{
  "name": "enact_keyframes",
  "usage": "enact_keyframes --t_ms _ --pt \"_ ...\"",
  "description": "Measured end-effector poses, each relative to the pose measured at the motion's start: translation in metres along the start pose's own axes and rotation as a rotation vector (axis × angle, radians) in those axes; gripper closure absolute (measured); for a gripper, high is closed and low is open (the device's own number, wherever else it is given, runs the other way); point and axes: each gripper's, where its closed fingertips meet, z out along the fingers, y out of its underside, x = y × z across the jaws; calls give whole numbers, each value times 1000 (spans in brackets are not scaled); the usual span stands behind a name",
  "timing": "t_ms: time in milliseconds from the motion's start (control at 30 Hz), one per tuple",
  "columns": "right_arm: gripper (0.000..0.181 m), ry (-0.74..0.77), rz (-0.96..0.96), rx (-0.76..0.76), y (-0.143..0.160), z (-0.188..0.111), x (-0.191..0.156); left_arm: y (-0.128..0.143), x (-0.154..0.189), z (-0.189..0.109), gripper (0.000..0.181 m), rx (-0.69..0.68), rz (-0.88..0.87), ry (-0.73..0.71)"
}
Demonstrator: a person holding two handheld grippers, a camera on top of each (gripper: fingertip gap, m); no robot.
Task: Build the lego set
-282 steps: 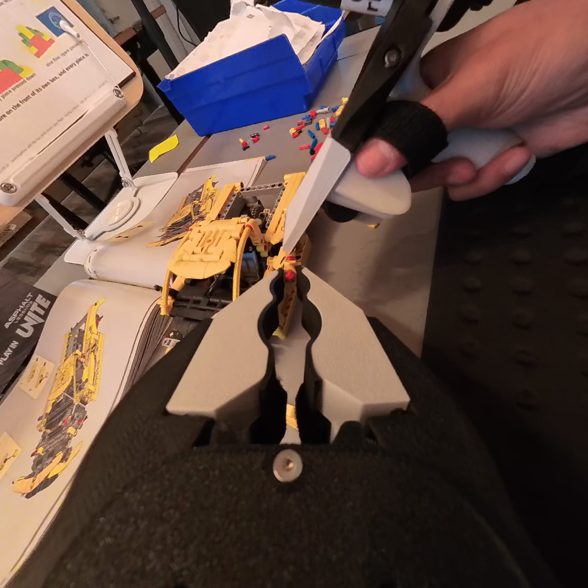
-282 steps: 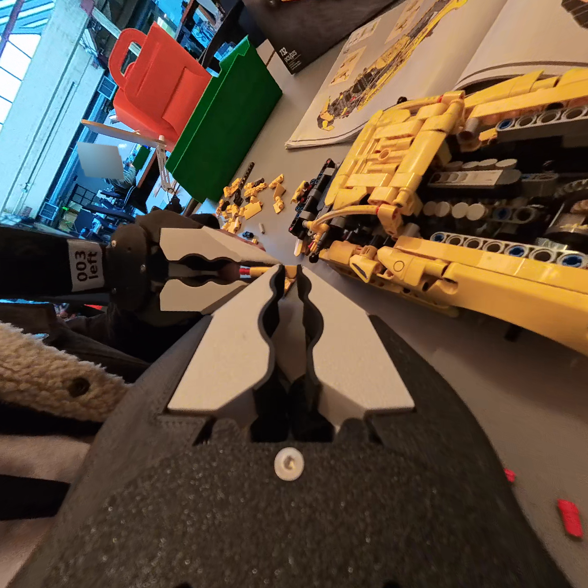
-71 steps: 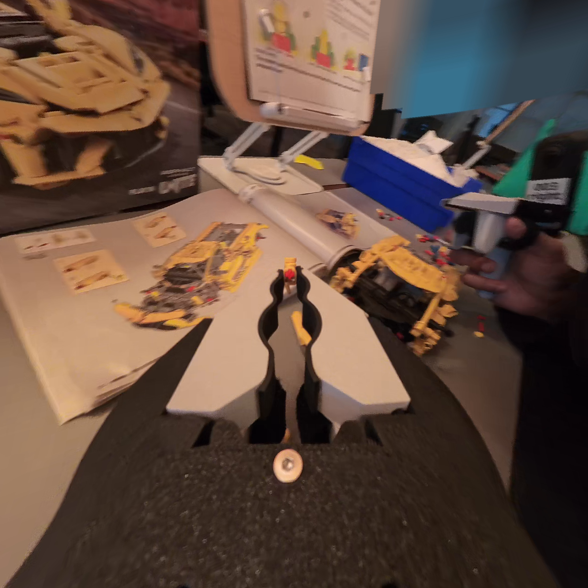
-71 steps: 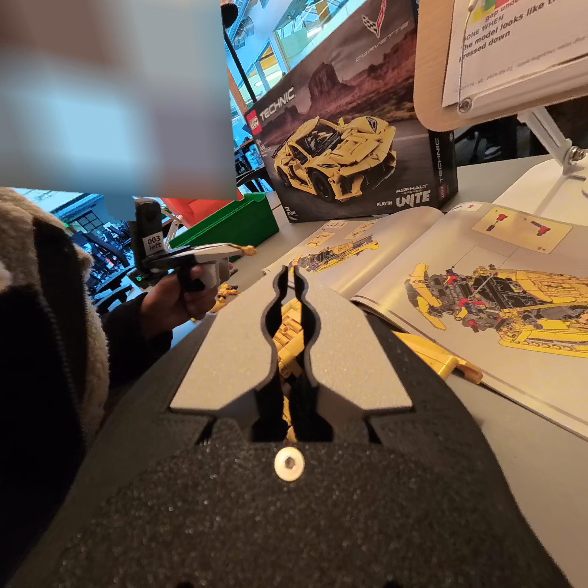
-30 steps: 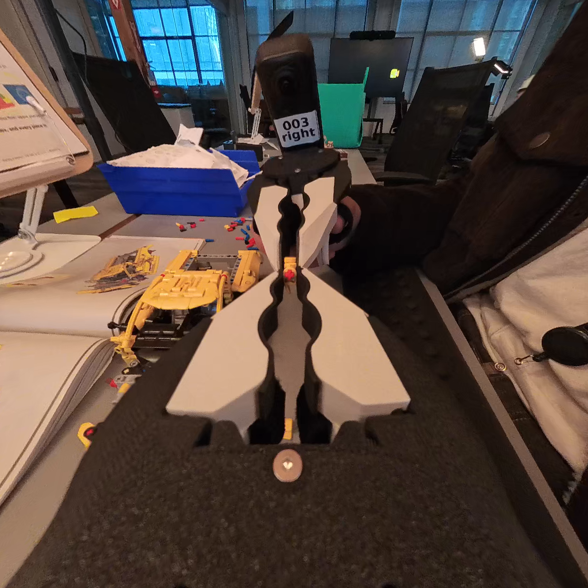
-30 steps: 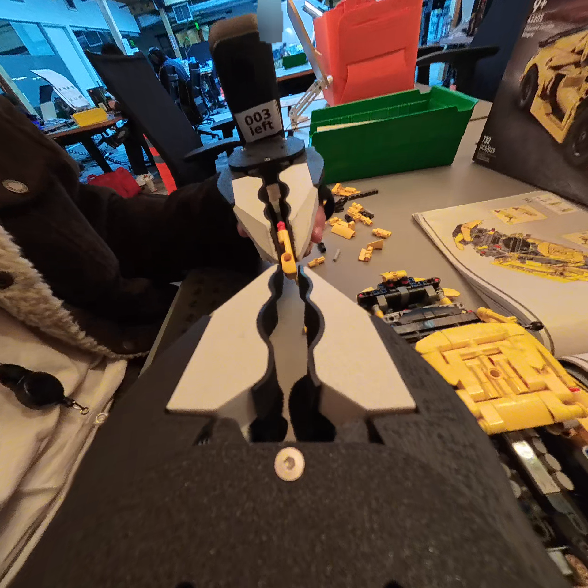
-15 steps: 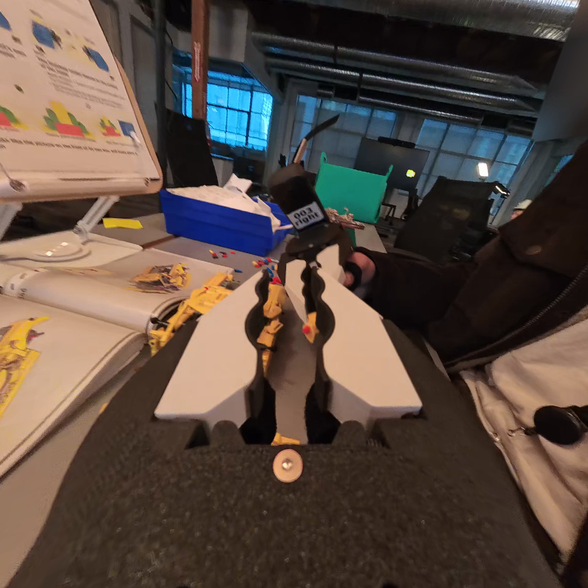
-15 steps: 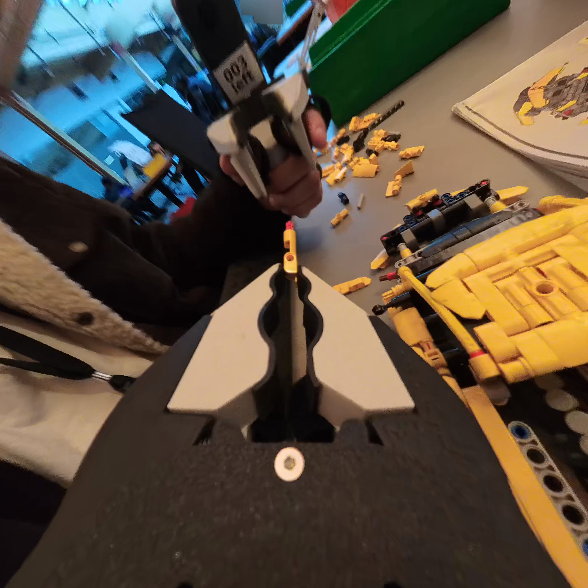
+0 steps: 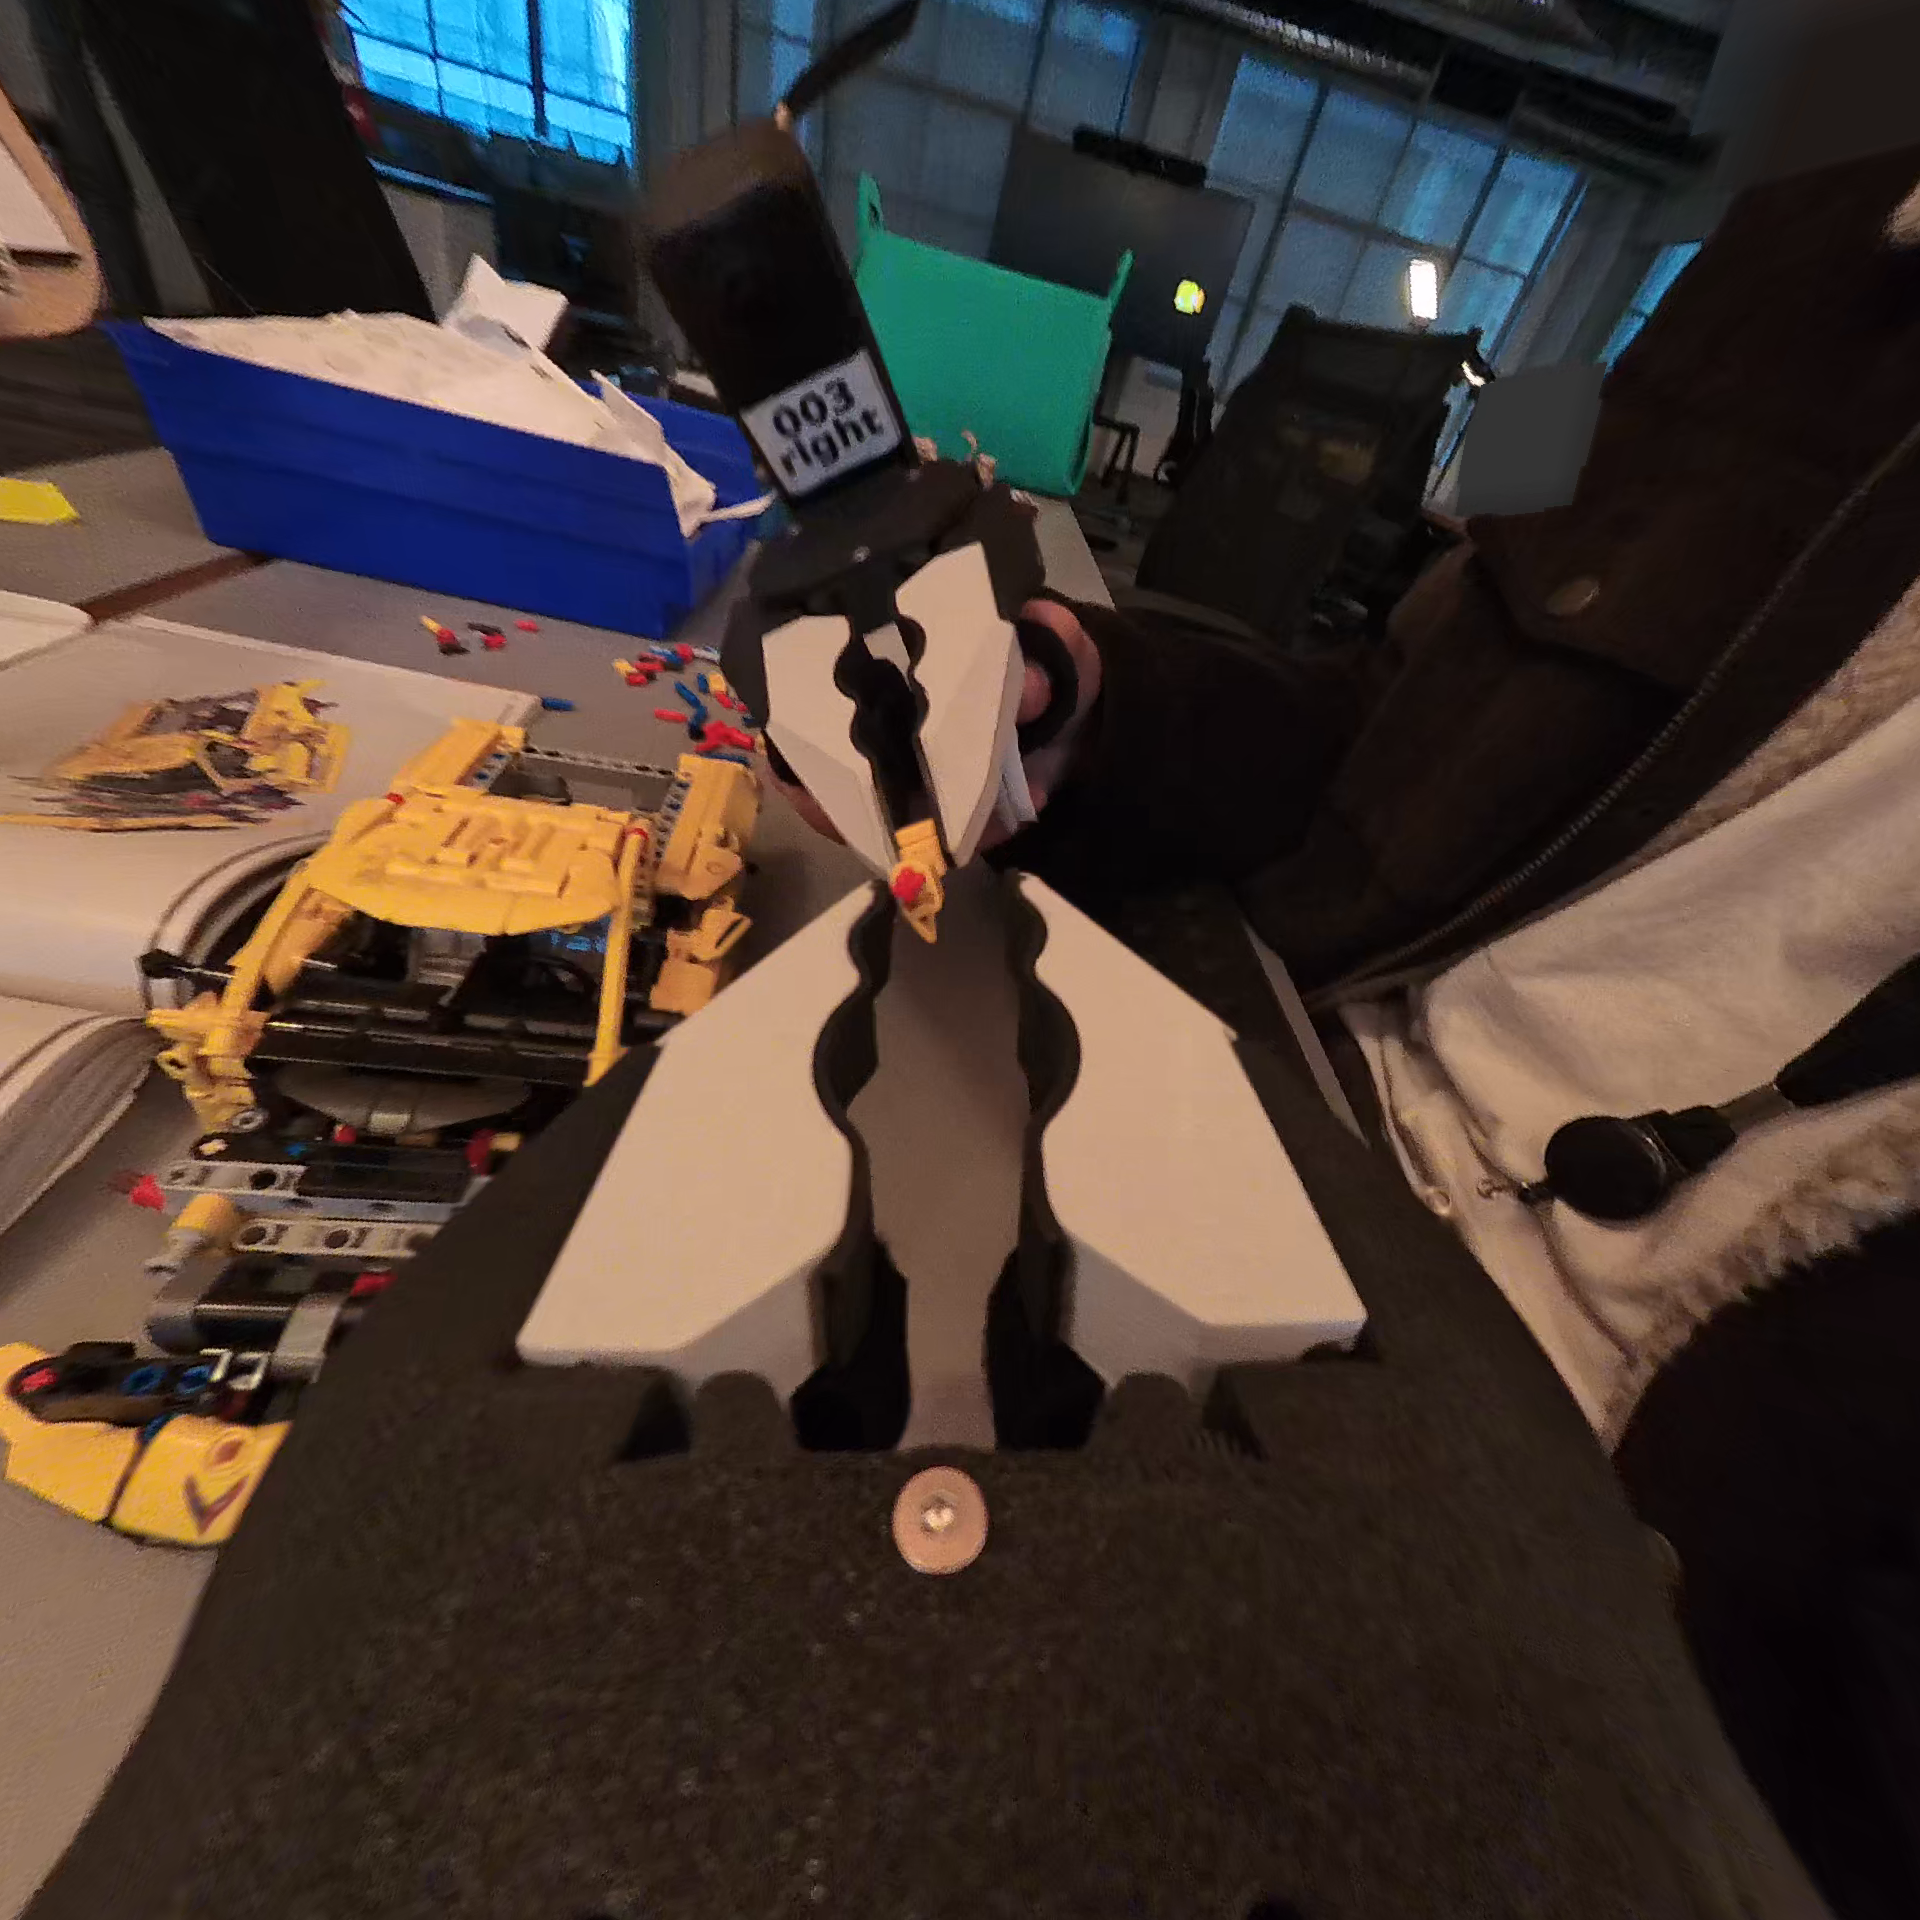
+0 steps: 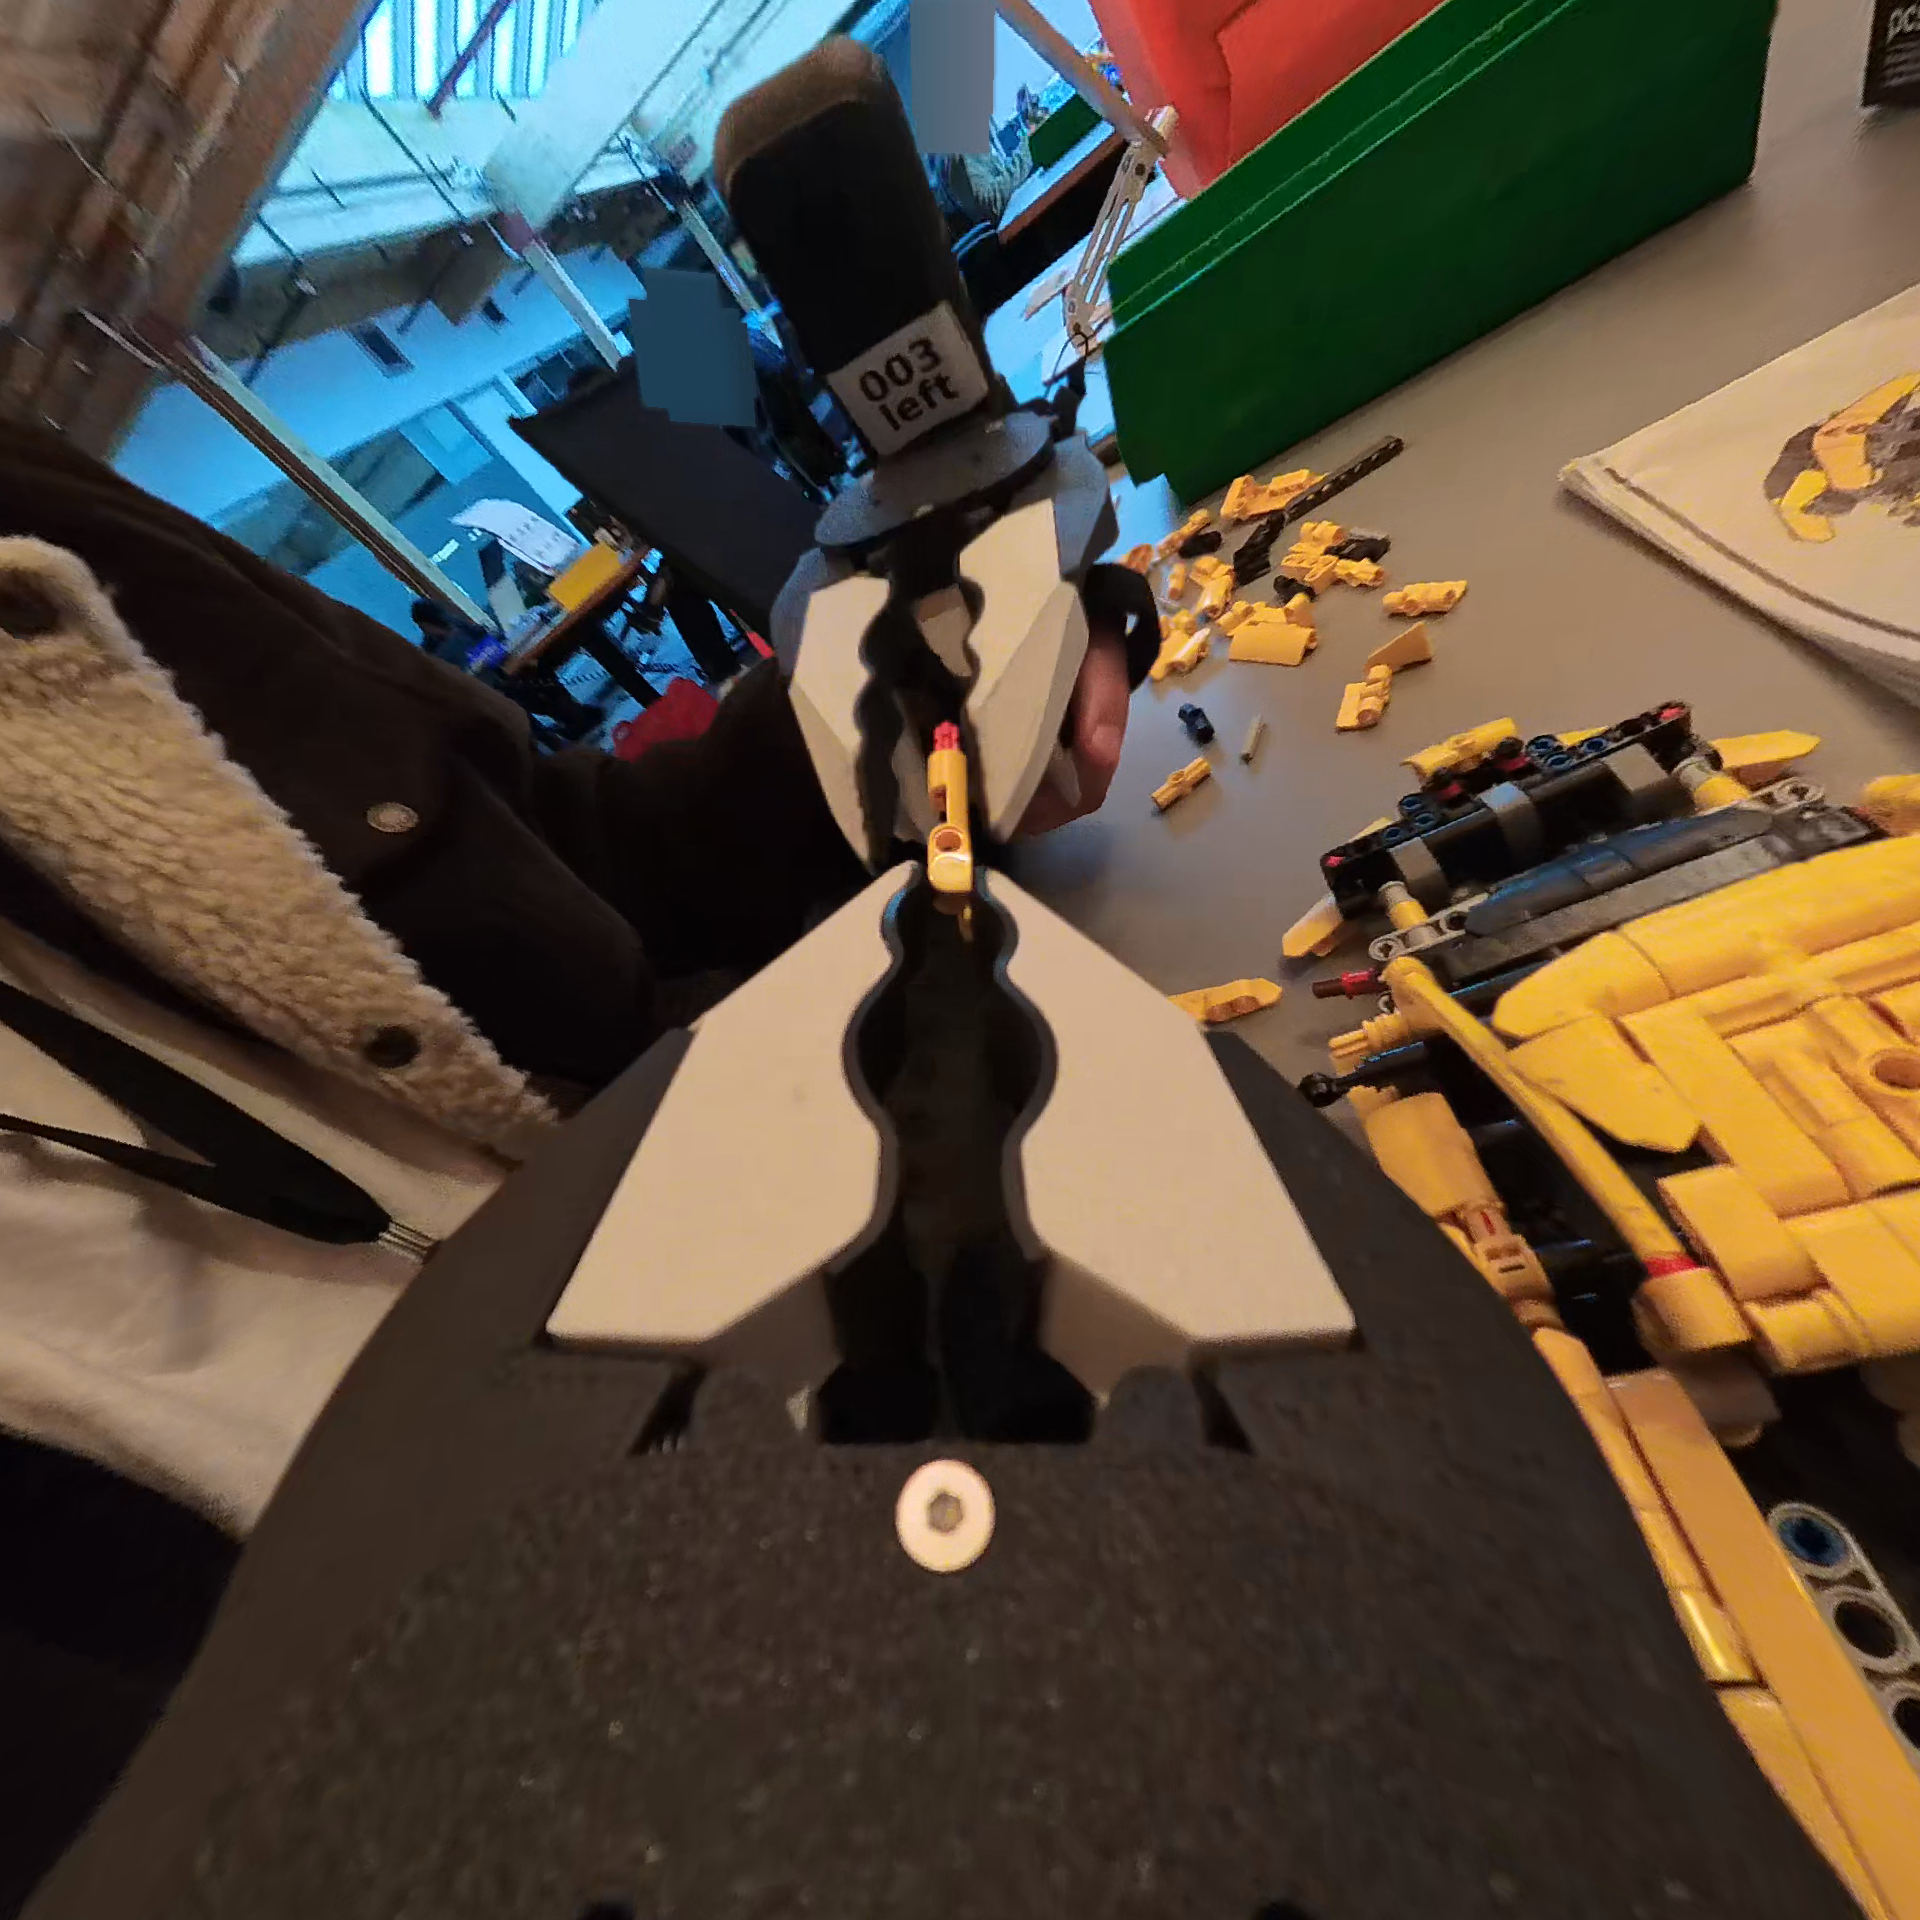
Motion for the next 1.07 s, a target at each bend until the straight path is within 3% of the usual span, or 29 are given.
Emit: enact_keyframes --t_ms 67,267,400,467,533,600,667,1067 --pt "175 -2 -41 -26 4 3 -4 5 1 1 173 -27 22 2" --pt "172 86 -115 -34 5 5 5 7 -5 1 174 -51 101 -68" --pt "150 211 -178 34 -8 -2 21 0 -35 -14 174 -30 101 -239" --pt "150 322 -211 35 -10 -10 36 -13 -68 -38 174 36 60 -428" --pt "153 413 -234 39 -12 -18 48 -21 -108 -83 174 109 11 -710" --pt "158 470 -243 38 -13 -24 55 -8 -145 -144 174 55 -11 -1070" --pt "162 485 -242 42 -14 -27 59 -2 -156 -178 174 11 -16 -1229" --pt "167 433 -69 141 -20 -45 70 9 -163 -173 174 -22 -53 -1164"
